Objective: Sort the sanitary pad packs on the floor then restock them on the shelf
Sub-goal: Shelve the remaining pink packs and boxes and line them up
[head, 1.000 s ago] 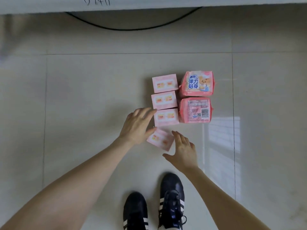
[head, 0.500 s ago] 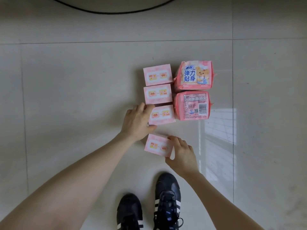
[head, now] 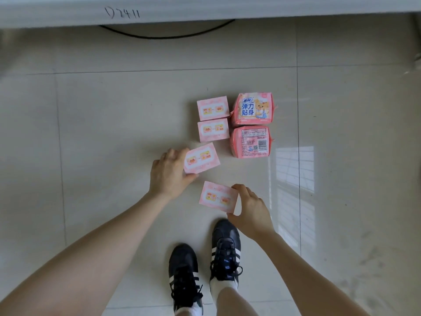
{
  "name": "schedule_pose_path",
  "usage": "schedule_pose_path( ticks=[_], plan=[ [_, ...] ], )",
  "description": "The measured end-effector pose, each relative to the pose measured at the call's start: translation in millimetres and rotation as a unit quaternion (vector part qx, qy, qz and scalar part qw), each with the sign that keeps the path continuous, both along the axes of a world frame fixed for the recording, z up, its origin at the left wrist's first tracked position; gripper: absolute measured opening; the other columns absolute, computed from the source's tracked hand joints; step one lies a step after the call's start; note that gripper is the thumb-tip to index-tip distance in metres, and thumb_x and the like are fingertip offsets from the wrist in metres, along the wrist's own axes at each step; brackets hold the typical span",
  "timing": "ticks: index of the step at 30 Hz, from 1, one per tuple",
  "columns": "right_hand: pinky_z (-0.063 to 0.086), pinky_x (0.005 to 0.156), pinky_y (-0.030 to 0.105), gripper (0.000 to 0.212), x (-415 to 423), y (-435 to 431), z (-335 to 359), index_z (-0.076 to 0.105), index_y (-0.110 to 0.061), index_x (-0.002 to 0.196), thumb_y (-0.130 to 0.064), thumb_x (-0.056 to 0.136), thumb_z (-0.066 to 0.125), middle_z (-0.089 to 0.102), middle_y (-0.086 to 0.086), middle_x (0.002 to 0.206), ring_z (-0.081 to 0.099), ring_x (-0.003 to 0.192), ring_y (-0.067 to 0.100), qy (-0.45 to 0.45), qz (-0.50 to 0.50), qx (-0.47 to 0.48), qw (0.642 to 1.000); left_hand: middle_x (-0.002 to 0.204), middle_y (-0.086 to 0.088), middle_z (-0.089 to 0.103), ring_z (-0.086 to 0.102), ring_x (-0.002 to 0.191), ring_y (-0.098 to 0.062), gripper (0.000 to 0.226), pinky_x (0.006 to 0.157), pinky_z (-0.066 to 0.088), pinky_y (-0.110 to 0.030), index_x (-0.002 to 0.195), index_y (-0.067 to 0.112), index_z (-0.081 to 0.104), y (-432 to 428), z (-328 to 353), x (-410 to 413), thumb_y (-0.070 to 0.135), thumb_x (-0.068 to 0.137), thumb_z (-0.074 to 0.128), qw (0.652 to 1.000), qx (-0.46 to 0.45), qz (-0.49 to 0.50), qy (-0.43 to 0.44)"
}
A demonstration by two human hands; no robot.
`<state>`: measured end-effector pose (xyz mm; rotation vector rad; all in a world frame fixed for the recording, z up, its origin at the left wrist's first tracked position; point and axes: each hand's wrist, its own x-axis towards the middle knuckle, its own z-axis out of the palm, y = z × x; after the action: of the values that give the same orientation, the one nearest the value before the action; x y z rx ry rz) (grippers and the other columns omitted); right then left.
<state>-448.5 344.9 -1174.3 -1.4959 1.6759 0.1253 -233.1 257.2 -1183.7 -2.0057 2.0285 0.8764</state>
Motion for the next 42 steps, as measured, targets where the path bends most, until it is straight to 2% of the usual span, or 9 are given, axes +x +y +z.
schedule_pose_path(
  ticks=[8, 15, 20, 26, 29, 32, 35, 39, 42],
  plan=[
    [0.045, 0.075, 0.031, 0.053, 6.1, -8.2, 98.6, 0.047, -0.016, 0.124, -0.018, 0.075, 0.067, 0.061, 0.000, 0.118, 0.060, 0.097, 0.027, -0.013, -0.015, 0.001, 1.000, 0.112, -0.012, 0.059, 0.056, 0.104, -0.033, 0.059, 0.081, 0.046, -0.040, 0.128, 0.016, 0.053, 12.2, 99.2, 9.1, 0.040, 0.078, 0.073, 0.997, -0.012, 0.076, 0.006],
    [0.048, 0.083, 0.035, 0.059, 11.4, -15.7, 200.1, 0.046, -0.019, 0.123, -0.024, 0.070, 0.072, 0.061, -0.003, 0.117, 0.058, 0.101, 0.024, -0.039, -0.016, -0.023, 0.999, 0.112, -0.010, 0.059, 0.055, 0.105, -0.031, 0.056, 0.082, 0.048, -0.040, 0.126, 0.019, 0.054, 14.3, 210.4, 22.6, 0.039, 0.077, 0.073, 0.989, -0.033, 0.143, -0.006],
    [0.048, 0.084, 0.035, 0.056, 17.9, -27.4, 272.1, 0.048, -0.019, 0.119, -0.028, 0.071, 0.075, 0.062, -0.003, 0.114, 0.058, 0.102, 0.023, -0.061, -0.025, -0.062, 0.996, 0.115, -0.005, 0.051, 0.054, 0.108, -0.026, 0.054, 0.074, 0.051, -0.037, 0.125, 0.024, 0.054, 15.6, 291.3, 38.9, 0.037, 0.077, 0.075, 0.985, -0.044, 0.164, 0.032],
    [0.049, 0.070, 0.031, 0.057, 34.9, -40.0, 374.1, 0.048, -0.020, 0.121, -0.026, 0.070, 0.074, 0.063, -0.001, 0.109, 0.060, 0.100, 0.024, -0.088, -0.038, -0.118, 0.988, 0.116, -0.001, 0.051, 0.053, 0.111, -0.024, 0.053, 0.075, 0.052, -0.038, 0.124, 0.024, 0.056, 21.6, 400.4, 62.4, 0.037, 0.076, 0.075, 0.979, -0.108, 0.162, 0.057],
    [0.049, 0.066, 0.030, 0.055, 42.8, -39.9, 421.4, 0.051, -0.021, 0.116, -0.029, 0.068, 0.076, 0.059, -0.015, 0.093, 0.059, 0.089, 0.015, -0.106, -0.039, -0.158, 0.981, 0.117, 0.001, 0.051, 0.054, 0.109, -0.022, 0.054, 0.074, 0.051, -0.036, 0.124, 0.024, 0.056, 24.7, 451.5, 76.5, 0.041, 0.076, 0.075, 0.975, -0.144, 0.158, 0.067],
    [0.052, 0.070, 0.032, 0.055, 50.2, -40.1, 468.1, 0.050, -0.026, 0.113, -0.033, 0.065, 0.076, 0.058, -0.021, 0.091, 0.059, 0.088, 0.010, -0.125, -0.046, -0.177, 0.975, 0.114, 0.001, 0.053, 0.056, 0.107, -0.022, 0.053, 0.073, 0.051, -0.035, 0.121, 0.022, 0.059, 27.0, 503.0, 93.4, 0.043, 0.076, 0.075, 0.967, -0.189, 0.153, 0.073],
    [0.052, 0.070, 0.032, 0.052, 57.1, -40.9, 512.6, 0.051, -0.029, 0.110, -0.036, 0.064, 0.074, 0.063, -0.018, 0.094, 0.062, 0.089, 0.013, -0.137, -0.036, -0.202, 0.969, 0.116, 0.002, 0.055, 0.058, 0.106, -0.023, 0.059, 0.074, 0.051, -0.035, 0.125, 0.022, 0.059, 29.6, 555.3, 110.6, 0.047, 0.075, 0.076, 0.959, -0.237, 0.136, 0.075],
    [0.053, 0.081, 0.037, 0.057, 69.6, -46.8, 576.2, 0.049, -0.030, 0.113, -0.040, 0.063, 0.075, 0.064, -0.013, 0.107, 0.061, 0.098, 0.013, -0.144, -0.018, -0.231, 0.962, 0.118, 0.002, 0.056, 0.059, 0.105, -0.022, 0.064, 0.074, 0.051, -0.035, 0.128, 0.023, 0.058, 34.4, 627.3, 131.4, 0.049, 0.072, 0.077, 0.944, -0.292, 0.131, 0.083],
    [0.052, 0.079, 0.026, 0.058, 80.0, -53.6, 627.2, 0.049, -0.031, 0.111, -0.042, 0.062, 0.077, 0.063, -0.014, 0.104, 0.059, 0.095, 0.003, -0.174, -0.009, -0.261, 0.949, 0.108, 0.003, 0.060, 0.061, 0.099, -0.022, 0.057, 0.071, 0.046, -0.030, 0.119, 0.024, 0.063, 38.8, 679.0, 143.7, 0.046, 0.070, 0.079, 0.930, -0.328, 0.135, 0.098]
  ],
)
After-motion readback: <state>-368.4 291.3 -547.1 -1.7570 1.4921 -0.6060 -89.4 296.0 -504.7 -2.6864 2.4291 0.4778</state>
